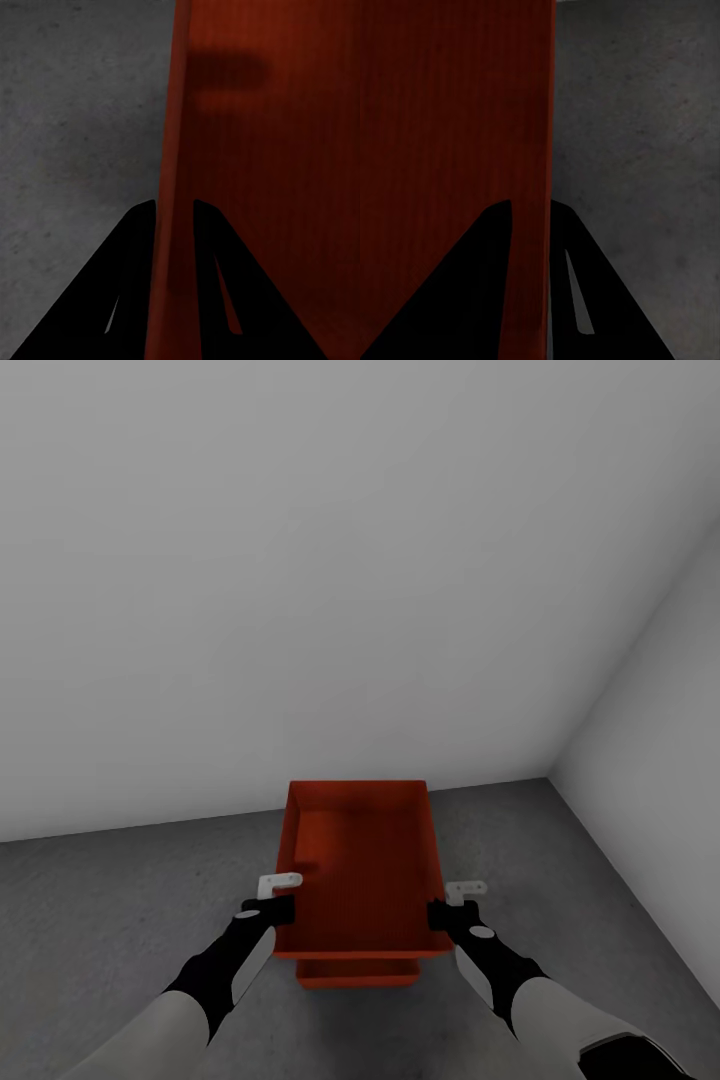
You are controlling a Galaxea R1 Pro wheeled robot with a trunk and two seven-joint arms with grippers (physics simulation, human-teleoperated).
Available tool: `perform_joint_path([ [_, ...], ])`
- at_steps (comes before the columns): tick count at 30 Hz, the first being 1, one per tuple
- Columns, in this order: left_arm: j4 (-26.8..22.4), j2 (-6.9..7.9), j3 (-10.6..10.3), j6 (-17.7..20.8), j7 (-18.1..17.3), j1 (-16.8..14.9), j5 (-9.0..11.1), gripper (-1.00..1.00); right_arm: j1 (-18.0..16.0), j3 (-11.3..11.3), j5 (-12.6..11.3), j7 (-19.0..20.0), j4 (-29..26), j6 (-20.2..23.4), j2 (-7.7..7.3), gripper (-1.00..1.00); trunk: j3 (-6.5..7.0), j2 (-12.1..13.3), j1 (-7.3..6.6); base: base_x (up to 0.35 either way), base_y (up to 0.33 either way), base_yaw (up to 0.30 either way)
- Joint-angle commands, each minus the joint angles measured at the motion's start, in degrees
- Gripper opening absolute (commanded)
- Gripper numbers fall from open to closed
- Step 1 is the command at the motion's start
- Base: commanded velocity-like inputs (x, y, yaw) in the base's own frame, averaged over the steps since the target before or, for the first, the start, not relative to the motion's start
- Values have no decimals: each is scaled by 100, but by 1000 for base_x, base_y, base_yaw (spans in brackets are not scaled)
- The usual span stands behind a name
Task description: Move the two storage containers from the living room to the garage. In the garage, place one container on the floor and stack the other container on top of it (either order is fine).
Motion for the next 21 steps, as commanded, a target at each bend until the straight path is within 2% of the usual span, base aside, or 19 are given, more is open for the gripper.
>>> perform_joint_path([
  [1,-61,9,93,-301,68,-7,-23,-100,-3,-67,-76,-36,160,-29,-5,-100,-25,-49,24,0,0,0],
  [21,-48,9,95,-290,68,-7,-21,-100,-3,-67,-76,-36,160,-29,-5,-100,-384,-851,463,0,0,0],
])
